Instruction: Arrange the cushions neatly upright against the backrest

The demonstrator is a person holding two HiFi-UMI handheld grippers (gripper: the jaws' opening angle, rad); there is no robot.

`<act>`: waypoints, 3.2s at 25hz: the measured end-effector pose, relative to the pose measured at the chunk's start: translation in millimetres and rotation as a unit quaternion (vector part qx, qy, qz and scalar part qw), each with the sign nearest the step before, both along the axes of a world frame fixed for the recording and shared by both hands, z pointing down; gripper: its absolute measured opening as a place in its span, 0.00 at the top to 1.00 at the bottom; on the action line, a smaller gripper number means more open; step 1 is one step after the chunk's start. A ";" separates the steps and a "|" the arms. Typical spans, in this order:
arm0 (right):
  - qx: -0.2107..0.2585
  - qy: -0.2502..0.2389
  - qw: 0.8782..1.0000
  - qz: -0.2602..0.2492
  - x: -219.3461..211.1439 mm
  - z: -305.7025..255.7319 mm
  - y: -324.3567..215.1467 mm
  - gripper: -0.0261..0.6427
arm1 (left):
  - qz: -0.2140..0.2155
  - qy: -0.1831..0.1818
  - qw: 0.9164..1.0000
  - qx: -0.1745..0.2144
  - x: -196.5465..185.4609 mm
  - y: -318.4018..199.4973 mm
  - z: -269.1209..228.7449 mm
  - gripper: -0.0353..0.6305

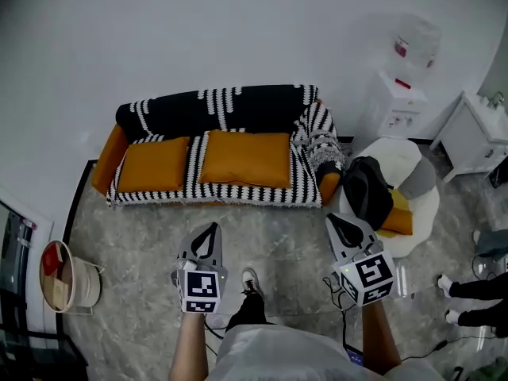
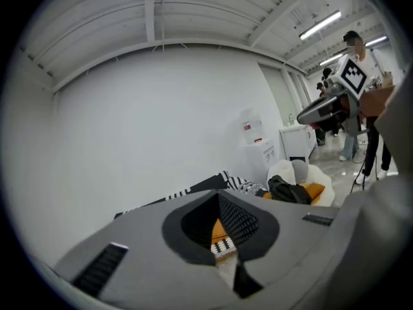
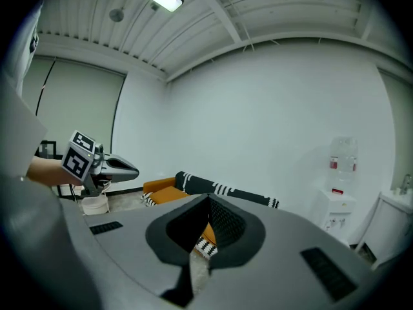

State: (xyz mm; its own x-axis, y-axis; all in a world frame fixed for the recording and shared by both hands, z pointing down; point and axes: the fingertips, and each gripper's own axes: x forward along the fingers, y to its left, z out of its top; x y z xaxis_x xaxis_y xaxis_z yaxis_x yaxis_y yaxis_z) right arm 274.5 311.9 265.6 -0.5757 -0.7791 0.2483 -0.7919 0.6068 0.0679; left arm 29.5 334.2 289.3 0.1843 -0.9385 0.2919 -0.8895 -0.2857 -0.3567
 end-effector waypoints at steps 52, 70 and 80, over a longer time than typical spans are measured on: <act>-0.270 0.066 0.949 0.149 -86.6 291.7 -365.4 0.83 | -0.057 0.045 0.959 -0.273 -237.6 -376.9 286.4 0.80; -0.360 0.130 0.913 0.137 -77.8 493.7 -415.9 0.80 | -0.105 0.040 0.933 -0.342 -305.8 -421.0 465.4 0.75; -0.404 0.149 0.895 0.119 -80.8 594.2 -411.6 0.76 | -0.107 0.017 0.915 -0.389 -324.7 -417.4 543.9 0.68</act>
State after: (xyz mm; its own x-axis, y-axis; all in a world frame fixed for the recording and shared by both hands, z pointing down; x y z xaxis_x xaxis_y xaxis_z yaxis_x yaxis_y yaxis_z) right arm 193.7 -99.7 859.8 -0.2325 -0.3680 0.9003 -0.9247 0.3705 -0.0874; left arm -295.2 -83.2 833.2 0.0417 -0.4649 0.8844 -0.9616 -0.2589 -0.0907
